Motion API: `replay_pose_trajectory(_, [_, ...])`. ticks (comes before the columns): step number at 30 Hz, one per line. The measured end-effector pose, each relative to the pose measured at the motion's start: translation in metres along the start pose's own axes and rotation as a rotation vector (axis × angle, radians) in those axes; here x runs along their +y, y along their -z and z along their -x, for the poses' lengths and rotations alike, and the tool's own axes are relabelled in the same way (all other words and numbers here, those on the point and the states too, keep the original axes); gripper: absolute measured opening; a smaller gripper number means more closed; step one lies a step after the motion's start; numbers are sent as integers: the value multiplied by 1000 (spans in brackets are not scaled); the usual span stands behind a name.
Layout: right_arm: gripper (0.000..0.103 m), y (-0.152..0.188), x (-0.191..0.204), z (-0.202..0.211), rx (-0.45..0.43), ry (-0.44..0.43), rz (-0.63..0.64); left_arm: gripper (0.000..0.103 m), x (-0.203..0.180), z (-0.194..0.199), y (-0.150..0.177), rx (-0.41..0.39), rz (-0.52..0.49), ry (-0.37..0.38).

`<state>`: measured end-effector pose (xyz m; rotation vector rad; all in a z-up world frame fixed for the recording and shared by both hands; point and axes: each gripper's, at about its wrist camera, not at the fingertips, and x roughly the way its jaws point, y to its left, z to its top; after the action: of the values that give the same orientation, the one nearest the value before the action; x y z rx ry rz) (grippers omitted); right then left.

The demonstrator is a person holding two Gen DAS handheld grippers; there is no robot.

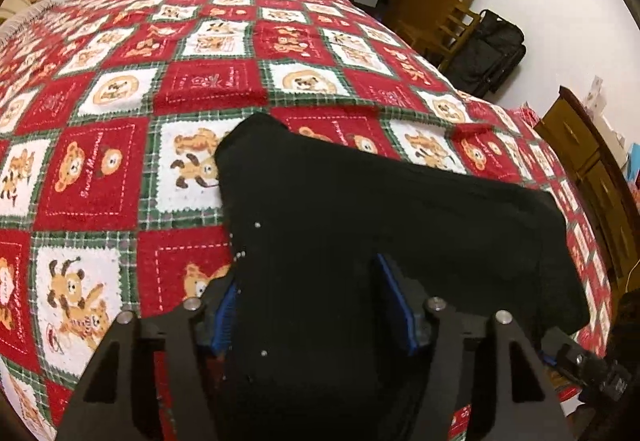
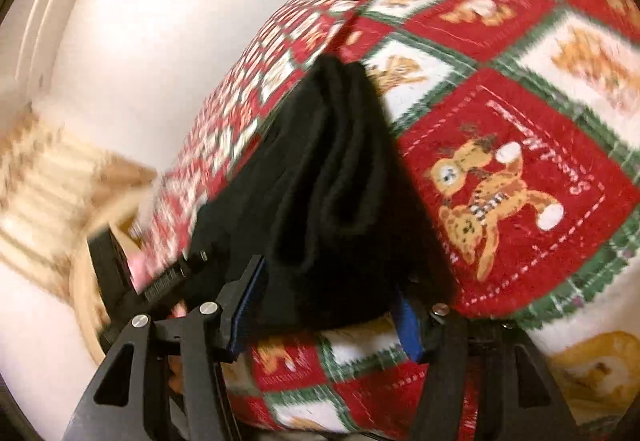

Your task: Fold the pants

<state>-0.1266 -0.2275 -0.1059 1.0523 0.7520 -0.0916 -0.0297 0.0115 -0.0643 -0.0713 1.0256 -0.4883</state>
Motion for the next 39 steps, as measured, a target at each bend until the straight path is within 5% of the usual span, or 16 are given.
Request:
replay_pose_trajectory(4, [59, -9, -22, -2, -31, -99, -203, 66, -3, -2, -2, -10, -9, -10])
replay_pose_trajectory(6, [40, -10, -24, -8, -33, -80, -224, 62, -4, -2, 0, -20, -19, -12])
replay_pose_trajectory(8, [29, -8, -19, -10, -34, -51, -175, 52, -3, -1, 0, -24, -21, -6])
replay_pose_trajectory(13, [26, 2, 37, -6, -74, 127, 186, 29, -6, 7, -1, -52, -48, -19])
replay_pose_trajectory(19, [26, 23, 100, 4, -191, 248, 562, 23, -18, 26, -2, -117, -111, -64])
replay_pose_trajectory(39, [26, -14, 123, -24, -185, 231, 613, 23, -15, 43, -33, -189, -114, -144])
